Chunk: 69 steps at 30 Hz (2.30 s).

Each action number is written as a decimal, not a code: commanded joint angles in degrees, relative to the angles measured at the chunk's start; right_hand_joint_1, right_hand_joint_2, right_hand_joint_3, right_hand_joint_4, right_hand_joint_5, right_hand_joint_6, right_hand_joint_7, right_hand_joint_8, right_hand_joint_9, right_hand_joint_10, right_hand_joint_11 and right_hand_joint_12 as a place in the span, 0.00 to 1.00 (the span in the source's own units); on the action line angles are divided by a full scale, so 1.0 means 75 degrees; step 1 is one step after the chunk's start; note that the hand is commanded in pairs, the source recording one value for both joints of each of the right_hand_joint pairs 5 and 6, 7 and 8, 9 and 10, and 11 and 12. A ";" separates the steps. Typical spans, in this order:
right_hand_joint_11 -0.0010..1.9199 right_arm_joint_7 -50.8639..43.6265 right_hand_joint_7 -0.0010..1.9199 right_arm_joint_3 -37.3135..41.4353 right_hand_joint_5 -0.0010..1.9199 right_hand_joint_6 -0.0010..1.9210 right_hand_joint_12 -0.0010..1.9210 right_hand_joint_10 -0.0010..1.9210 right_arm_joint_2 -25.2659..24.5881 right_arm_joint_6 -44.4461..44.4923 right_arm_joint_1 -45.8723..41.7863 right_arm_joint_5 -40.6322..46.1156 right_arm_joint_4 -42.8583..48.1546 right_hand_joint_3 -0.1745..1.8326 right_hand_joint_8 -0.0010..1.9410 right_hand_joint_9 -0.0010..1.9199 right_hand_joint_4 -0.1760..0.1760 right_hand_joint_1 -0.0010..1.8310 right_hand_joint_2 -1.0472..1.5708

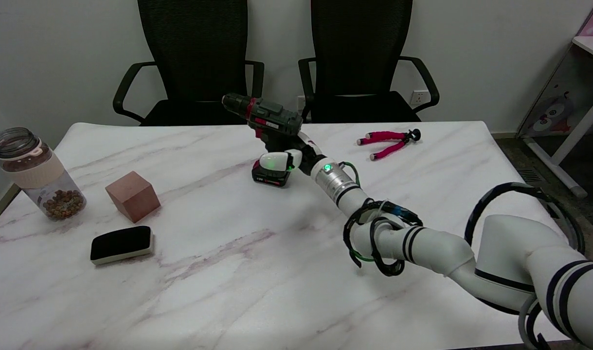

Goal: Pick up the power screwdriver.

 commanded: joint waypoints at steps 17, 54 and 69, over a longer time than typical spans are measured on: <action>0.23 -0.0318 0.32 0.0191 0.32 0.32 0.23 0.19 -0.0512 -0.0210 0.0186 0.0070 0.0313 0.37 0.31 0.19 1.00 0.54 0.45; 0.94 -0.0318 0.65 0.0517 0.65 0.65 0.94 0.96 -0.0446 -0.0210 0.0228 0.0351 0.0653 0.48 0.64 0.96 0.47 0.58 0.79; 0.98 -0.0298 1.00 0.0424 1.00 1.00 0.98 1.00 -0.0329 -0.0302 0.0369 0.0336 0.0559 0.58 0.99 1.00 1.00 0.51 0.57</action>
